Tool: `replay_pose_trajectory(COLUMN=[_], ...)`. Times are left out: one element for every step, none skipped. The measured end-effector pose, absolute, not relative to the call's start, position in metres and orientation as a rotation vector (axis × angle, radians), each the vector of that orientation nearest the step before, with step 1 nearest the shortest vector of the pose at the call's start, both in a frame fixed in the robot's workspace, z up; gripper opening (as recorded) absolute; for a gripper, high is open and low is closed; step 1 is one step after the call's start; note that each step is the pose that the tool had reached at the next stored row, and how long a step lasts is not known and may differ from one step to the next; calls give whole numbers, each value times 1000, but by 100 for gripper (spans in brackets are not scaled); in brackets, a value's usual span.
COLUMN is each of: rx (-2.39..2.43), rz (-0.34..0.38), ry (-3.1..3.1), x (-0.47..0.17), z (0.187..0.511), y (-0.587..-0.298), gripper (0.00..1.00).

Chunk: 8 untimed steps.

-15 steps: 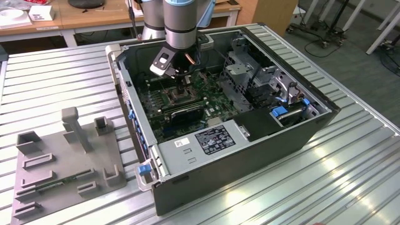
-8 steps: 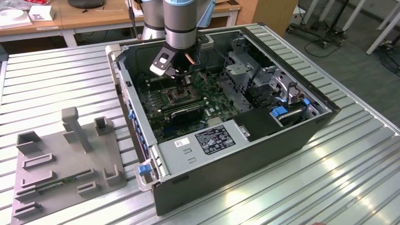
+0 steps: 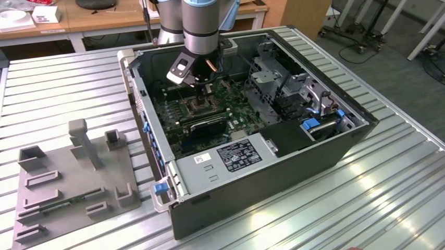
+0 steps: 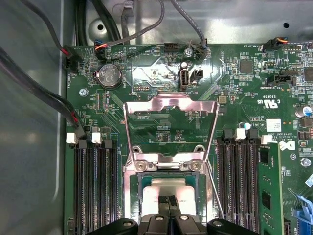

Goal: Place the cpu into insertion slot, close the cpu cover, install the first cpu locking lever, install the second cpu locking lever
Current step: 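Place the cpu into insertion slot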

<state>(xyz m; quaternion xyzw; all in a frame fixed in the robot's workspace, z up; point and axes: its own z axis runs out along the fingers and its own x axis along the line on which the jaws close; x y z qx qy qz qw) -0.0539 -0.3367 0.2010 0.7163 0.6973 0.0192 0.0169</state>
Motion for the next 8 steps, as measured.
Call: replay_pose_trajectory(rx=[2227, 2227, 2226, 2226, 2226, 2226, 2226, 2227], rz=[60, 59, 58, 58, 58, 58, 59, 60], ry=[2167, 2167, 2167, 2167, 2167, 2167, 2167, 2167], x=[-54, -54, -54, -54, -54, -54, -54, -54], z=[201, 200, 200, 199, 199, 198, 198, 198], y=[-337, -337, -337, -337, -337, -337, -337, -337], gripper=[11, 11, 11, 11, 11, 11, 11, 11])
